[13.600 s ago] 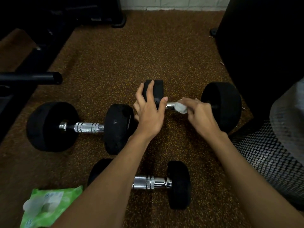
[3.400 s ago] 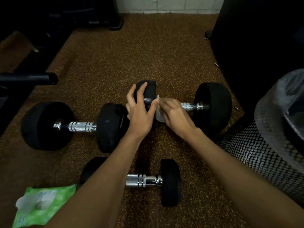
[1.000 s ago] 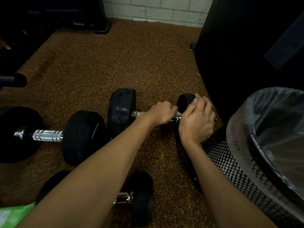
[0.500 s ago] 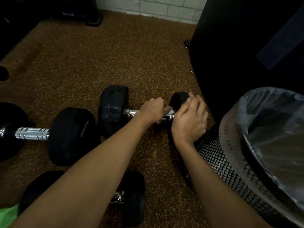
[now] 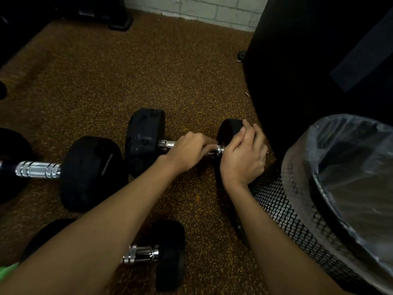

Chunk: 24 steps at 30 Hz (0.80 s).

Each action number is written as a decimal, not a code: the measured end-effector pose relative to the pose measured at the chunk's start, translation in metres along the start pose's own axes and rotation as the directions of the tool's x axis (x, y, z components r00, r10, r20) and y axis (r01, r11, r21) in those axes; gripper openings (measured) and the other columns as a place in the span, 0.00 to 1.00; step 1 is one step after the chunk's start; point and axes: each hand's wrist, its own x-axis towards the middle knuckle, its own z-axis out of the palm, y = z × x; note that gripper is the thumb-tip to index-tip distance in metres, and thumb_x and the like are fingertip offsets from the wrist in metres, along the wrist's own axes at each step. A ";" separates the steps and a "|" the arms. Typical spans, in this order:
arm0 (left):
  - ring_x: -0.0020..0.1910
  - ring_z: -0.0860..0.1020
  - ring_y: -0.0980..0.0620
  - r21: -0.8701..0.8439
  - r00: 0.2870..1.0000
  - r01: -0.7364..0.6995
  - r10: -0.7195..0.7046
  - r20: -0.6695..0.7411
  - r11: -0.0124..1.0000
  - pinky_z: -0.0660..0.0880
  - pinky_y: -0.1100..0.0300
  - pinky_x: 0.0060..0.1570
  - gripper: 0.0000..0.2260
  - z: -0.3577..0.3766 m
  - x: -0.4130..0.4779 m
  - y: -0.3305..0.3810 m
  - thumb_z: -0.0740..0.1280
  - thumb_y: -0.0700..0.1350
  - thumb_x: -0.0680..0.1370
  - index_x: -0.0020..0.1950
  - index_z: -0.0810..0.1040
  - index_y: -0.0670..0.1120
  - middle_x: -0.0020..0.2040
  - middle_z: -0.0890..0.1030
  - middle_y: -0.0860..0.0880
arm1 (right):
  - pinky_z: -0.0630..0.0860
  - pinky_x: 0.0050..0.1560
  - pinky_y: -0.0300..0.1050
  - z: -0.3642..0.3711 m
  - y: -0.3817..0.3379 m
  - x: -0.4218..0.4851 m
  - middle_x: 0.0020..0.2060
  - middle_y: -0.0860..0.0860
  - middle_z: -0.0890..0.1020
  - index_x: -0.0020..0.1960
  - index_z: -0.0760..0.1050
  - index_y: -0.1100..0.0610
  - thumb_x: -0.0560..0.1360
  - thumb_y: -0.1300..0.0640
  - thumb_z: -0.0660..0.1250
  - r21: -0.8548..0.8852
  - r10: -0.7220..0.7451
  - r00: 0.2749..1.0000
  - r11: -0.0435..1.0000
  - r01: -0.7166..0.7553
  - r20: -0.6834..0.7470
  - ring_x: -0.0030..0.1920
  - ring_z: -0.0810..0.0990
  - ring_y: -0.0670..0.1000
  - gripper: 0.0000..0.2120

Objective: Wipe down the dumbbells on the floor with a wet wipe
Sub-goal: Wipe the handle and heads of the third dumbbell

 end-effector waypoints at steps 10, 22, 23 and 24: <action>0.52 0.79 0.42 0.200 0.985 0.173 -0.165 -0.058 0.964 0.70 0.52 0.51 0.18 0.006 0.009 0.012 0.52 0.53 0.82 0.53 0.79 0.46 0.51 0.82 0.43 | 0.76 0.47 0.51 0.001 -0.002 0.003 0.62 0.48 0.78 0.62 0.77 0.48 0.79 0.49 0.51 -0.016 0.005 1.000 1.000 -0.005 0.024 0.54 0.78 0.55 0.19; 0.61 0.76 0.44 0.279 0.980 -0.048 0.099 -0.171 0.959 0.70 0.52 0.61 0.21 0.022 -0.019 0.011 0.49 0.52 0.81 0.64 0.75 0.45 0.61 0.79 0.45 | 0.76 0.48 0.52 0.000 0.001 0.001 0.62 0.49 0.78 0.62 0.76 0.48 0.80 0.49 0.52 0.000 0.003 1.000 1.000 -0.003 0.019 0.55 0.78 0.55 0.18; 0.56 0.78 0.43 0.315 0.985 0.016 0.039 -0.167 0.949 0.73 0.51 0.54 0.19 0.018 -0.013 0.016 0.50 0.51 0.82 0.60 0.76 0.45 0.57 0.80 0.45 | 0.76 0.49 0.52 0.000 0.001 0.001 0.62 0.49 0.77 0.63 0.76 0.48 0.80 0.49 0.52 0.001 0.004 1.000 1.000 -0.004 0.028 0.55 0.78 0.55 0.18; 0.53 0.79 0.42 0.380 0.986 0.064 0.000 -0.166 0.923 0.74 0.51 0.50 0.17 0.016 -0.008 0.020 0.51 0.51 0.83 0.58 0.76 0.44 0.54 0.80 0.44 | 0.76 0.49 0.52 0.000 0.000 0.001 0.63 0.49 0.77 0.63 0.76 0.48 0.80 0.49 0.51 -0.002 0.006 0.999 1.000 -0.006 0.038 0.56 0.77 0.55 0.19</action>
